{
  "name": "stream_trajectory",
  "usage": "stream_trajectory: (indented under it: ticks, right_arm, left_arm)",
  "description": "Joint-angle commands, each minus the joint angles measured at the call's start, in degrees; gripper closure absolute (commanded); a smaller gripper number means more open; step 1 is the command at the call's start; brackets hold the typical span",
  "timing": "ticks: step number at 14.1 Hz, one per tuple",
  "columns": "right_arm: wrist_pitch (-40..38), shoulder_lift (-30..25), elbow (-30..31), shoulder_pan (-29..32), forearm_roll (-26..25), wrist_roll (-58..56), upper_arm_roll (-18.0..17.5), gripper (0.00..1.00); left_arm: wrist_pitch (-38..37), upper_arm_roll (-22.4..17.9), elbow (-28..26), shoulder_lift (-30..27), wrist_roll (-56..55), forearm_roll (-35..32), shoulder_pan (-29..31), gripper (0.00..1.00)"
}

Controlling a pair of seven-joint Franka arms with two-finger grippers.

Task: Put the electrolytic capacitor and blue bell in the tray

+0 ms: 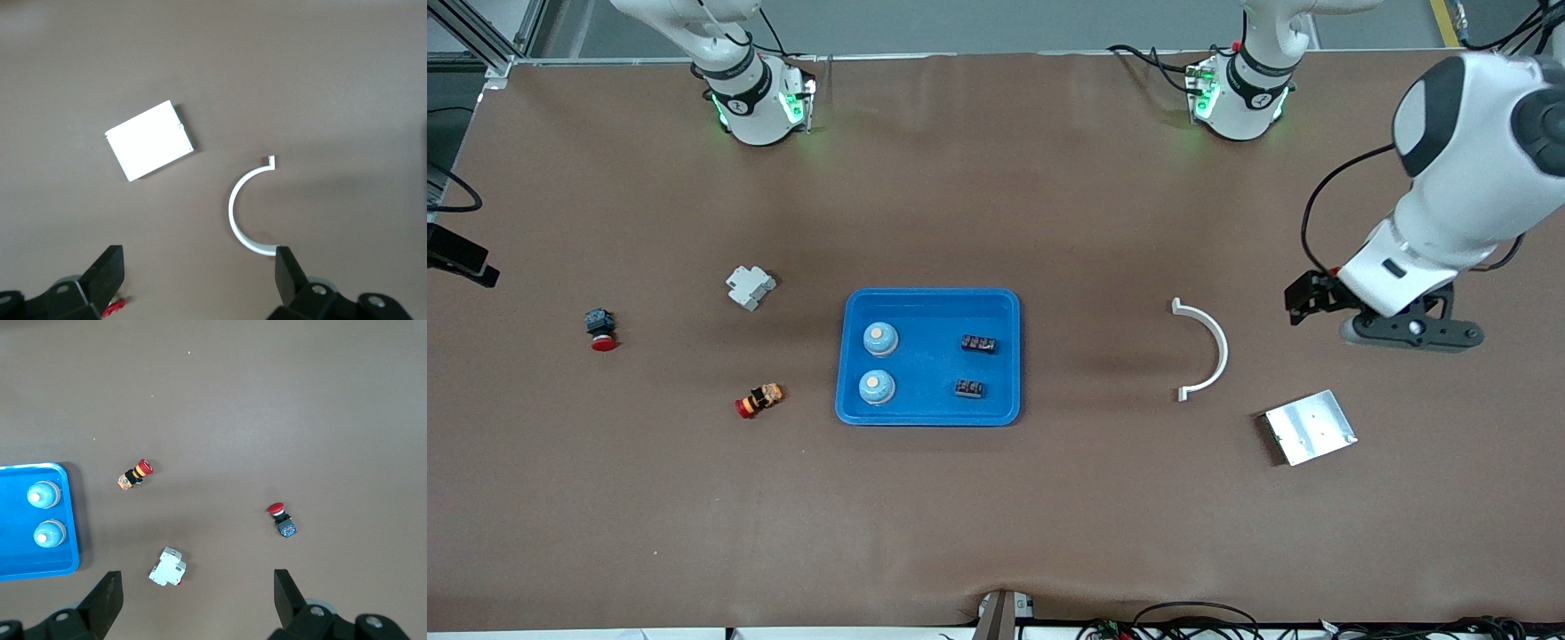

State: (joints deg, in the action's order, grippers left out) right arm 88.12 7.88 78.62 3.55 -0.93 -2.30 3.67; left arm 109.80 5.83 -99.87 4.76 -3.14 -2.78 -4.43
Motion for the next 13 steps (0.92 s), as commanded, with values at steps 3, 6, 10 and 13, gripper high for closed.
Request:
stream_trajectory:
  ticks: [3,6,10,13]
  right_arm:
    - [-0.23,-0.41,-0.40,0.67,0.40,0.45,-0.51,0.00]
    - [-0.06,-0.41,-0.40,0.49,0.49,0.54,-0.51,0.00]
    - [-0.06,-0.32,-0.40,0.58,0.58,0.54,-0.59,0.00]
    - [-0.49,-0.41,-0.31,0.58,0.49,0.54,-0.51,0.00]
  left_arm:
    - [-5.80,-3.02,-1.91,-7.39,2.35,0.94,-1.72,0.00]
    - [-9.15,-2.41,-1.82,-8.63,3.05,0.50,0.47,0.00]
    - [-11.87,-2.40,-0.42,-9.24,3.23,0.67,0.56,0.00]
    - [-17.14,-2.23,3.27,-9.51,2.70,1.46,0.56,0.00]
